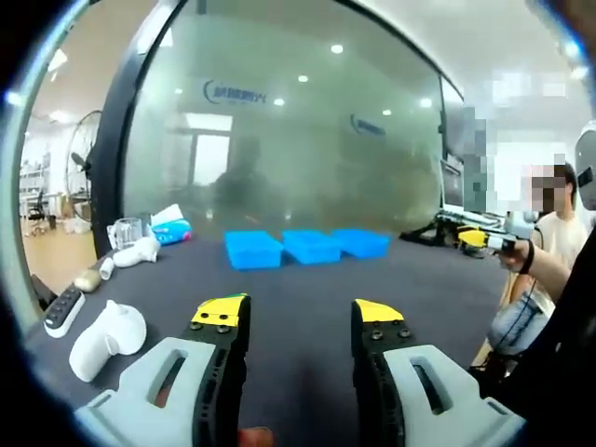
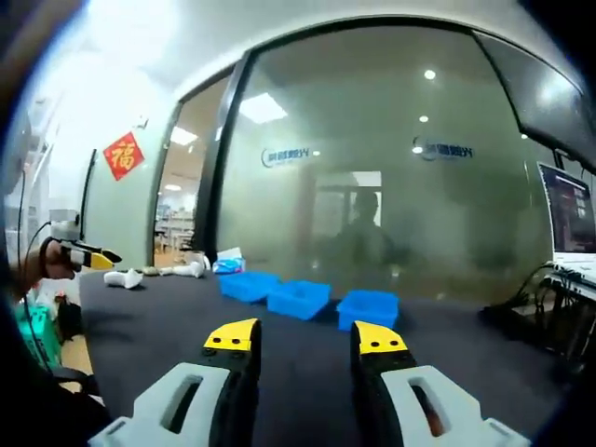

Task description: Sort the screws, nuts, and washers into the corresponding bins

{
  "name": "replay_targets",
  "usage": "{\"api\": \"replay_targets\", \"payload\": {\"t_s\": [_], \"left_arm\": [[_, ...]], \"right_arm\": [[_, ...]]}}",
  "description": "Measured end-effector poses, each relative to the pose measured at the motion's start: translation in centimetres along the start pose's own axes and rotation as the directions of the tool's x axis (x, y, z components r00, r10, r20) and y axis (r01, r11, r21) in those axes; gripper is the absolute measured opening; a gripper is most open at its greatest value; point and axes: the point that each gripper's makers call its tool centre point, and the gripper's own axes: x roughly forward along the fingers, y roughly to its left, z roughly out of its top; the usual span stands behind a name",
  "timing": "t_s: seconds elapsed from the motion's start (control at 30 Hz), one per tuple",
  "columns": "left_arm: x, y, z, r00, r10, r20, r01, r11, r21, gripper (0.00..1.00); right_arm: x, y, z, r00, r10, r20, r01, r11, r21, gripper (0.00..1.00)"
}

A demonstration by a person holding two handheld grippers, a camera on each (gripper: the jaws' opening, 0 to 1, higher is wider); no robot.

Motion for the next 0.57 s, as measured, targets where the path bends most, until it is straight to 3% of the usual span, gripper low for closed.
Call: {"api": "replay_targets", "payload": {"t_s": [0.57], "left_arm": [[-0.1,0.19,0.18,1.0,0.006,0.011,-0.006,1.0,-0.005,0.42]], "right_arm": [[-0.17,0.45,0.32,1.0,0.0,0.006,0.0,1.0,-0.008,0.35]]}}
